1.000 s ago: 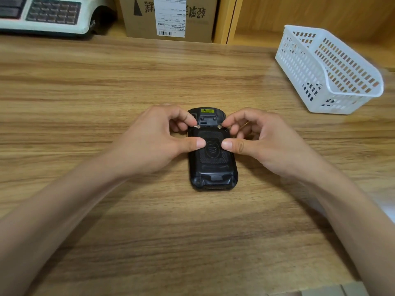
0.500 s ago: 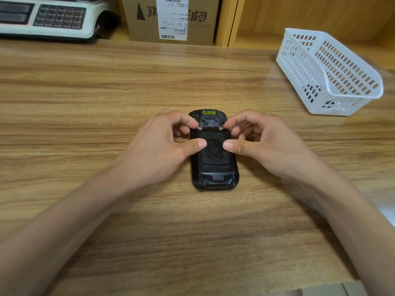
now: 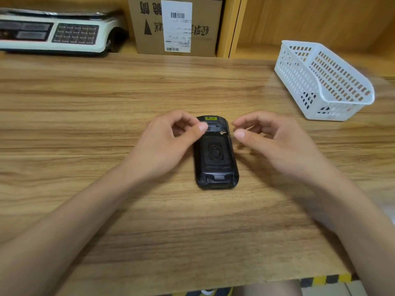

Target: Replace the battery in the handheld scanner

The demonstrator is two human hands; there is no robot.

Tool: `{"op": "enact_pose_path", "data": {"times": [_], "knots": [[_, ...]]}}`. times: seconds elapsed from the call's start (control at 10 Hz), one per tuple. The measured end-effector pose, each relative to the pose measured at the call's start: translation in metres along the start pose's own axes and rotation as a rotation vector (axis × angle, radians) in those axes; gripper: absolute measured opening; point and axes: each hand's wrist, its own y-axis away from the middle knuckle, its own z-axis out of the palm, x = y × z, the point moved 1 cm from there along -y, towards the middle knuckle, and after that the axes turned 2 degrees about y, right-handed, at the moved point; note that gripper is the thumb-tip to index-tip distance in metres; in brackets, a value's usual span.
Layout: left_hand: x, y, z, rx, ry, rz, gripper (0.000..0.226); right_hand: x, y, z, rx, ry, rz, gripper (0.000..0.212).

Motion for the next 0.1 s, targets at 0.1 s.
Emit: {"op": "enact_pose_path", "data": {"times": [0.1], "knots": [[0.0131,-0.0072,-0.006,0.057,0.064,-0.08,0.041,-0.0326,0.0186,-0.0113,0.126,-0.003,-0.132,0.018]]}}
